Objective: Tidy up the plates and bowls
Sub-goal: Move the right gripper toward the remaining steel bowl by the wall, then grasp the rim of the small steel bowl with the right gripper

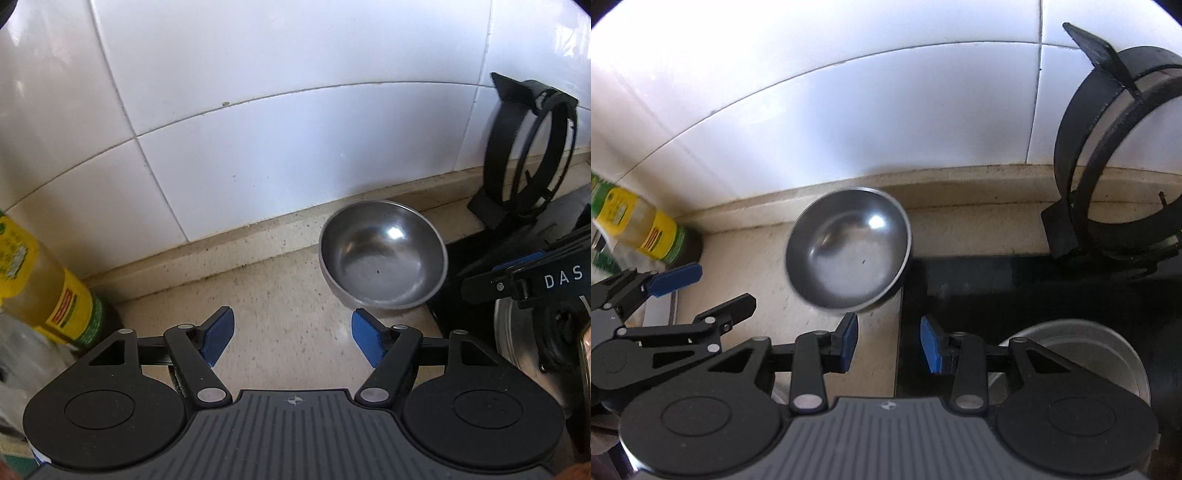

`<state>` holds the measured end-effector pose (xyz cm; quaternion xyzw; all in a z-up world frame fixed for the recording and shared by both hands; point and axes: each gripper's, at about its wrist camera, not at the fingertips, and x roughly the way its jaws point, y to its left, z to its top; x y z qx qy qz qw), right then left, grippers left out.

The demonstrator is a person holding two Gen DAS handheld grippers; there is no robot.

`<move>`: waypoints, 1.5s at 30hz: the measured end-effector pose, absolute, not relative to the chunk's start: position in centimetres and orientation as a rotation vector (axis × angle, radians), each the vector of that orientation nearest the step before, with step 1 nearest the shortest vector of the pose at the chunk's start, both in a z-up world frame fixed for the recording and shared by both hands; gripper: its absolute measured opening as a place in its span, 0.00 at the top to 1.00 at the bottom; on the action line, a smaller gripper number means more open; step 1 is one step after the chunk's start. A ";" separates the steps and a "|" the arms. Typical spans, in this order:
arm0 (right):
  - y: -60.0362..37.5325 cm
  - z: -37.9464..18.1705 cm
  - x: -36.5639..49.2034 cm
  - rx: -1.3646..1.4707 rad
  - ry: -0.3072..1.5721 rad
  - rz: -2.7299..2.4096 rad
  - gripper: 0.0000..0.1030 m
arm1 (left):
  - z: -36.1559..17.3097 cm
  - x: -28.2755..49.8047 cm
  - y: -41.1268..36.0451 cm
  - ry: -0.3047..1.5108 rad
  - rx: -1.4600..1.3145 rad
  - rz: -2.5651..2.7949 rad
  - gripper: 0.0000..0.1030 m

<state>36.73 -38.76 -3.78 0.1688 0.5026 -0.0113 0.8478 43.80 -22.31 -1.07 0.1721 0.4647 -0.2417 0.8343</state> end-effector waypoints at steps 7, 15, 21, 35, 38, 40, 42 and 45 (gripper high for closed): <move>-39.4 -5.4 39.0 0.372 1.072 -0.035 0.41 | -2.3 45.6 -23.6 0.998 0.368 -0.516 0.21; -40.0 -6.4 40.2 0.385 1.079 -0.054 0.41 | -3.0 46.2 -24.6 1.004 0.373 -0.546 0.20; -40.7 -6.6 40.5 0.398 1.077 -0.066 0.40 | -3.7 47.3 -24.7 1.018 0.365 -0.543 0.20; -41.2 -7.5 41.6 0.419 1.079 -0.073 0.39 | -4.6 48.1 -25.3 1.038 0.368 -0.553 0.19; -41.2 -7.8 41.7 0.423 1.079 -0.076 0.39 | -4.9 48.3 -25.5 1.044 0.370 -0.557 0.19; -41.1 -7.9 41.8 0.424 1.082 -0.078 0.39 | -5.1 48.3 -25.6 1.045 0.377 -0.559 0.19; -41.0 -8.0 41.8 0.426 1.083 -0.077 0.39 | -5.3 48.4 -25.6 1.047 0.379 -0.560 0.19; -41.0 -8.1 41.8 0.430 1.083 -0.074 0.39 | -5.4 48.5 -25.5 1.046 0.383 -0.565 0.19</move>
